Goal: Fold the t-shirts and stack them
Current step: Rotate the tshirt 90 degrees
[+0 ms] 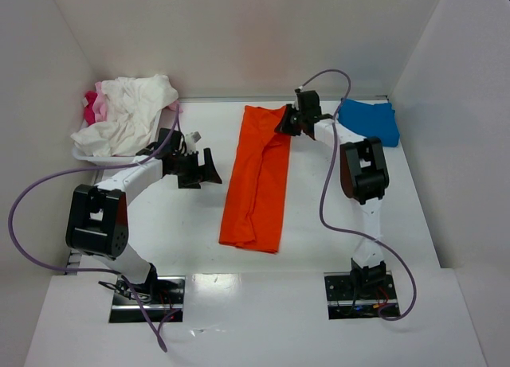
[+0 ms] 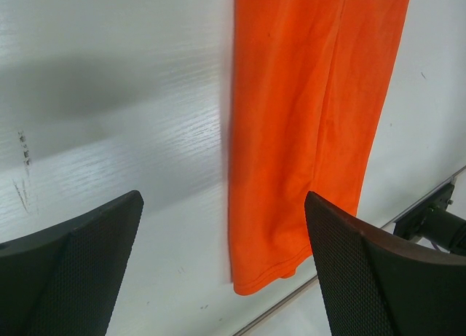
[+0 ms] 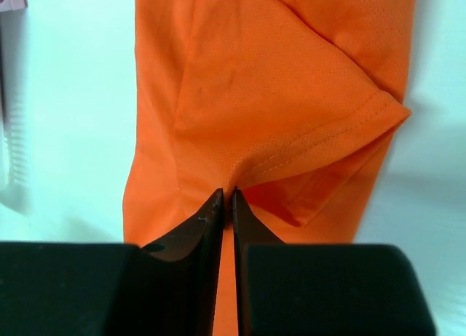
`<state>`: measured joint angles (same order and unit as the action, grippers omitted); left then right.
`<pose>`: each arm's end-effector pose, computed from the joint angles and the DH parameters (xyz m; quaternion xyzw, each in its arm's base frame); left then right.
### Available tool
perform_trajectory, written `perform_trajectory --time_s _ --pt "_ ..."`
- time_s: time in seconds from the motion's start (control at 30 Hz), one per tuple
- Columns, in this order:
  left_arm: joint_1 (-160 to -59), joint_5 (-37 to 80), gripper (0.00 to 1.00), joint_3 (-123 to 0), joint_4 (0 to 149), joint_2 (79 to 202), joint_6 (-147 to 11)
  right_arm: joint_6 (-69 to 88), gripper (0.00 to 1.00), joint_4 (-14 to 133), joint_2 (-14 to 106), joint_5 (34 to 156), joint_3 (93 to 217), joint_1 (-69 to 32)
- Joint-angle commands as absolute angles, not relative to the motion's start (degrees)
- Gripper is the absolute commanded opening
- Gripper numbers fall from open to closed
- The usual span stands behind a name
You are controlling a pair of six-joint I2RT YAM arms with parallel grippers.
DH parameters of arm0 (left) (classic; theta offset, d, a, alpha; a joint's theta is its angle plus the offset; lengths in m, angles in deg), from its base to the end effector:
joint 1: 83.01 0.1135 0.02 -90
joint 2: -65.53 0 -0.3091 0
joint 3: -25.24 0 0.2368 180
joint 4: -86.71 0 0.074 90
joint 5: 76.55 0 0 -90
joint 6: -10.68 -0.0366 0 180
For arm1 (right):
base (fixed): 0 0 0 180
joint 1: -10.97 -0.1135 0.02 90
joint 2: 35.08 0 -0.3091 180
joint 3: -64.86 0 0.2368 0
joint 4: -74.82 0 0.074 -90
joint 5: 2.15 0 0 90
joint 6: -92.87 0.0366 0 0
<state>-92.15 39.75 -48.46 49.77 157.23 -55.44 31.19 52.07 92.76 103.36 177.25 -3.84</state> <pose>0.3092 -0.0662 0.2619 -0.0512 0.9297 -0.2913 0.2196 0.5038 0.1433 0.2269 0.0463 0.8921 0.2720 0.3579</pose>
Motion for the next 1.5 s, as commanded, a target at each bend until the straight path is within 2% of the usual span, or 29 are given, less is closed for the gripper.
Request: perform_trajectory --time_s 0.0,0.1,0.4,0.5,0.63,0.77,0.83,1.17,1.3,1.47 --pt "-92.4 41.6 1.0 -48.2 50.3 156.9 -57.3 29.9 0.17 52.2 85.6 101.4 176.0 -2.7" --pt "-92.4 41.7 1.0 -48.2 50.3 156.9 -57.3 29.9 0.21 52.2 85.0 100.9 174.7 -2.7" --pt "-92.4 41.7 1.0 -48.2 50.3 157.5 -57.3 28.4 0.4 54.8 85.8 103.8 170.1 -2.7" --pt "-92.4 41.7 1.0 -48.2 50.3 157.5 -57.8 28.1 0.42 55.1 85.5 104.8 169.0 -2.7" --pt "-92.4 41.7 1.0 -48.2 50.3 157.5 -57.8 26.3 0.42 61.6 81.2 108.0 160.4 -2.7" --pt "-92.4 41.7 1.0 -48.2 50.3 158.0 -57.8 23.7 0.41 62.4 80.7 108.0 159.1 -2.7" --pt "-92.4 41.7 1.0 -48.2 50.3 158.0 -57.8 22.6 0.37 61.2 81.5 108.6 160.1 -2.7" --pt "-92.4 41.7 1.0 -48.2 50.3 158.2 -57.8 20.3 0.35 58.1 86.4 103.9 167.5 -5.2" --pt "-92.4 41.7 1.0 -48.2 50.3 159.1 -57.8 17.0 0.35 52.7 90.3 101.5 174.7 -7.1" --pt "-92.4 41.1 1.0 -48.2 50.3 159.2 -57.8 14.9 0.35 51.2 90.8 98.5 175.9 -8.2"
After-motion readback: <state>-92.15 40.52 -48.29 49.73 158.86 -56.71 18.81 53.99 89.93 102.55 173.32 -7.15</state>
